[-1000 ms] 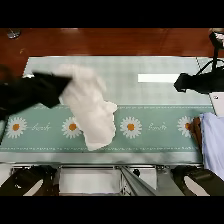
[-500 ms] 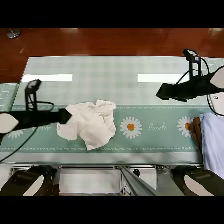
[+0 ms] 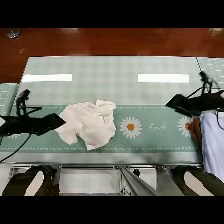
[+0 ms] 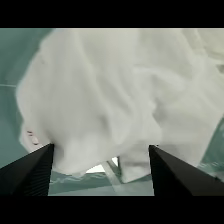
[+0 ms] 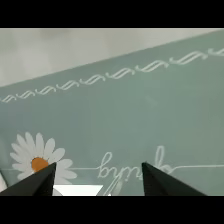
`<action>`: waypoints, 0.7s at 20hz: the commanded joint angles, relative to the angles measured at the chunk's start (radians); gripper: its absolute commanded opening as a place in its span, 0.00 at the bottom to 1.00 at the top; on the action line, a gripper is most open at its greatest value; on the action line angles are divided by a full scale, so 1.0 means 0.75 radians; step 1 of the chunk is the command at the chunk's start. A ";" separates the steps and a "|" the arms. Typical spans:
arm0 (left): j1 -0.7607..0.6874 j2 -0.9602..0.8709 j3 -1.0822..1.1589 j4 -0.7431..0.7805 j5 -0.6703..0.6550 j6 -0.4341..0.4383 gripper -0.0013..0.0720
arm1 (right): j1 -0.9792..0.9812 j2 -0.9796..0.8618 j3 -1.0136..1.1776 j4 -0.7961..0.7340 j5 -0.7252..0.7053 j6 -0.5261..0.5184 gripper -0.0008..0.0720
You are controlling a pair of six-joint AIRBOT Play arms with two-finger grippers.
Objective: Fold the shirts.
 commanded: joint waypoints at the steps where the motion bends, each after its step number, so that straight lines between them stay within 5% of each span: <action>1: 0.022 -0.076 -0.108 -0.179 0.002 0.130 0.97 | 0.164 0.007 -0.172 0.163 -0.153 -0.033 0.87; 4: 0.022 -0.190 -0.105 -0.161 0.067 0.147 0.92 | 0.392 -0.061 -0.172 0.249 -0.245 -0.018 0.87; 6: 0.022 -0.247 -0.105 -0.176 0.116 0.226 0.06 | 0.506 -0.155 -0.171 0.409 -0.273 -0.058 0.87; 9: 0.022 -0.295 -0.092 -0.187 0.134 0.306 0.05 | 0.639 -0.305 -0.129 0.607 -0.304 -0.154 0.87; 14: 0.022 -0.297 -0.079 -0.187 0.145 0.316 0.05 | 0.777 -0.561 0.084 0.656 -0.341 -0.165 0.87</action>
